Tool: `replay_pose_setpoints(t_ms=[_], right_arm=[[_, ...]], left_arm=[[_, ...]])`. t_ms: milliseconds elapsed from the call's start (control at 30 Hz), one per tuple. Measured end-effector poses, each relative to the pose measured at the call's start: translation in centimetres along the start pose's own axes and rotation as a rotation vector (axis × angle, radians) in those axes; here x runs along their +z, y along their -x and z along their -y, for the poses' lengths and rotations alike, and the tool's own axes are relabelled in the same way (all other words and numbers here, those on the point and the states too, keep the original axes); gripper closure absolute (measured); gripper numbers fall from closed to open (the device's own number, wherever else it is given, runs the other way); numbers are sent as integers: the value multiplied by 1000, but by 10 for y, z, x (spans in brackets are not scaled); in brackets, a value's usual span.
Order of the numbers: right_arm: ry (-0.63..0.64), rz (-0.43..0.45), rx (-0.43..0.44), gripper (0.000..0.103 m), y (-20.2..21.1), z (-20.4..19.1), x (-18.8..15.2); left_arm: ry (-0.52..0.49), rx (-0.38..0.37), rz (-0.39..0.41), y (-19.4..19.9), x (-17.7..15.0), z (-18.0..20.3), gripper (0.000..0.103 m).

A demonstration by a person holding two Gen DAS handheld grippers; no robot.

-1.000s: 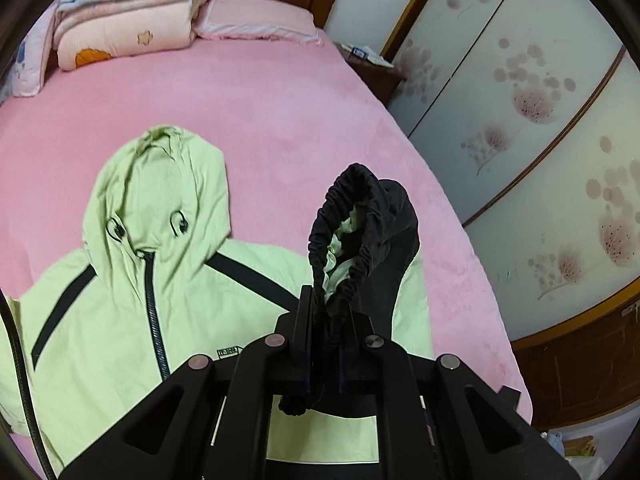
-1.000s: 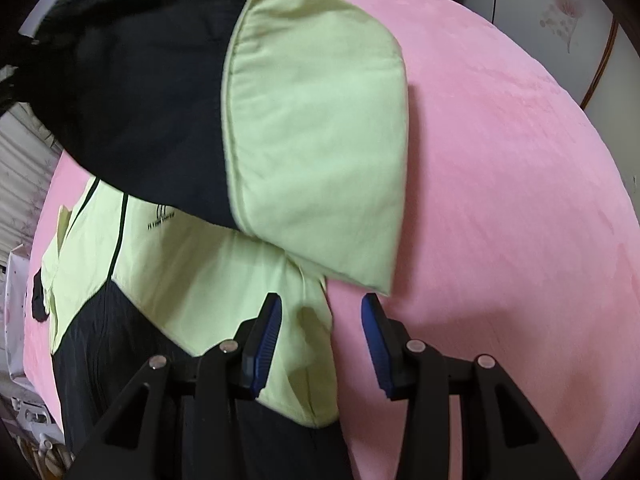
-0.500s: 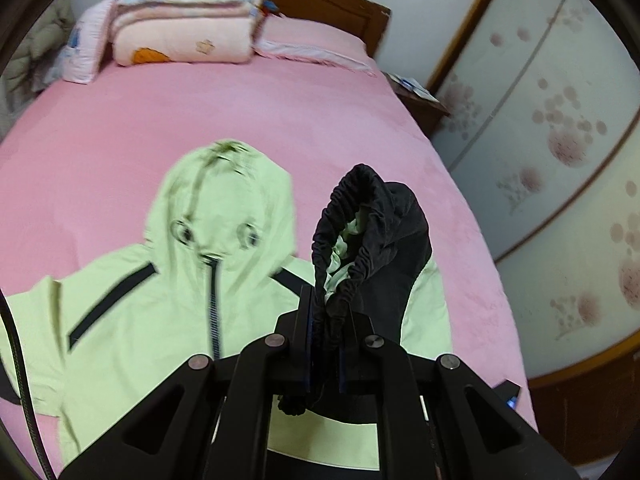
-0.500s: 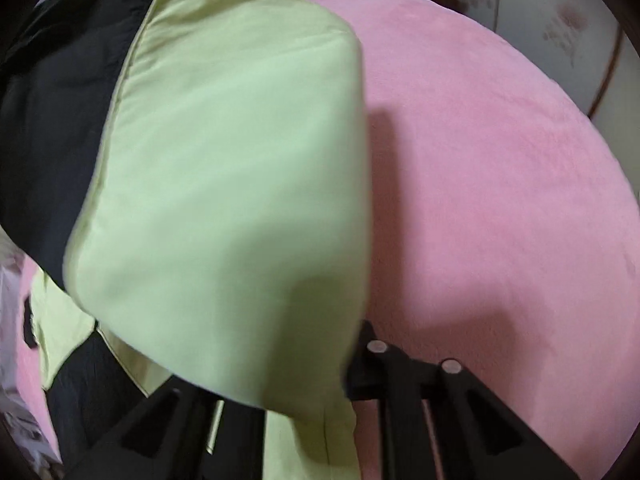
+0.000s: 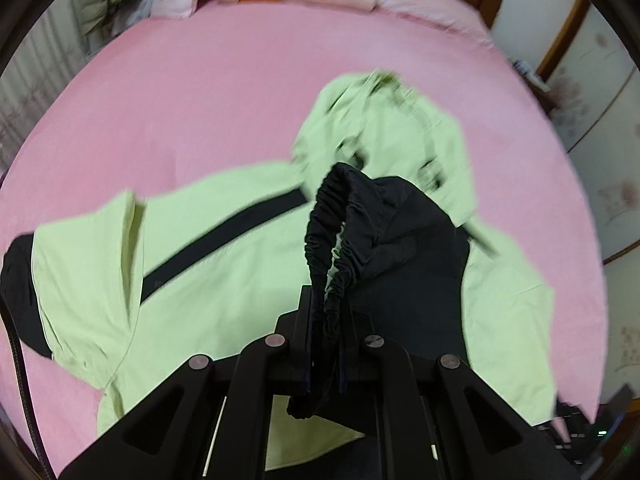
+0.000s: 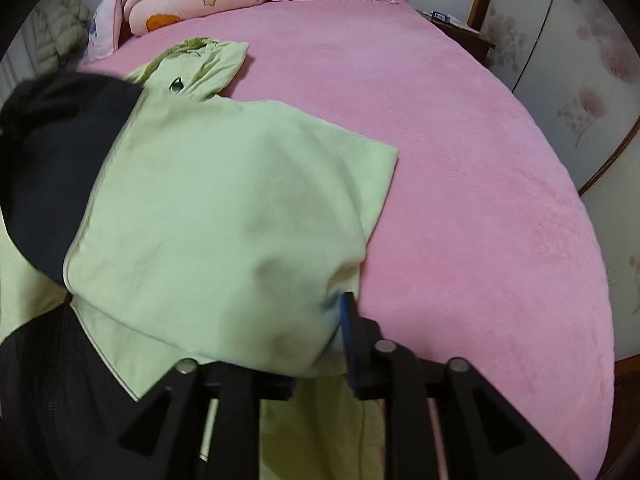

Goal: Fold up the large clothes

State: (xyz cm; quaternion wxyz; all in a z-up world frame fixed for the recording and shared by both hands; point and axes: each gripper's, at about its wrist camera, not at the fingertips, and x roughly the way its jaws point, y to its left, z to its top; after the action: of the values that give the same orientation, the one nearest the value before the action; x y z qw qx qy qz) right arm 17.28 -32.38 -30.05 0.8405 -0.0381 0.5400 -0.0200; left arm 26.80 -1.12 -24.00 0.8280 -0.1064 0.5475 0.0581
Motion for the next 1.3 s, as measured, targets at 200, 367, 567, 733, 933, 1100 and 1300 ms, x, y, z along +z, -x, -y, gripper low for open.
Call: replay_pose_setpoints(t_ms=[200, 367, 567, 733, 933, 1100, 1300], right_arm=[[-8, -27, -80, 72, -5, -11, -14], [-28, -30, -119, 72, -8, -2, -22], [-80, 22, -53, 97, 2, 17, -25], [-139, 17, -62, 97, -3, 31, -28], [-146, -43, -49, 93, -18, 31, -28], [-130, -127, -17, 85, -4, 33, -29], [-102, -104, 116, 83, 51, 40, -19]], left_arm=[[9, 22, -86, -45, -15, -11, 96], [-2, 8, -106, -56, -20, -8, 96], [2, -3, -120, -61, -23, -11, 96], [-40, 26, -155, -74, -41, -5, 96], [-92, 46, -163, -80, -44, -1, 86], [-78, -60, -192, -63, -31, -10, 50], [-53, -133, -150, -25, -6, -24, 46]])
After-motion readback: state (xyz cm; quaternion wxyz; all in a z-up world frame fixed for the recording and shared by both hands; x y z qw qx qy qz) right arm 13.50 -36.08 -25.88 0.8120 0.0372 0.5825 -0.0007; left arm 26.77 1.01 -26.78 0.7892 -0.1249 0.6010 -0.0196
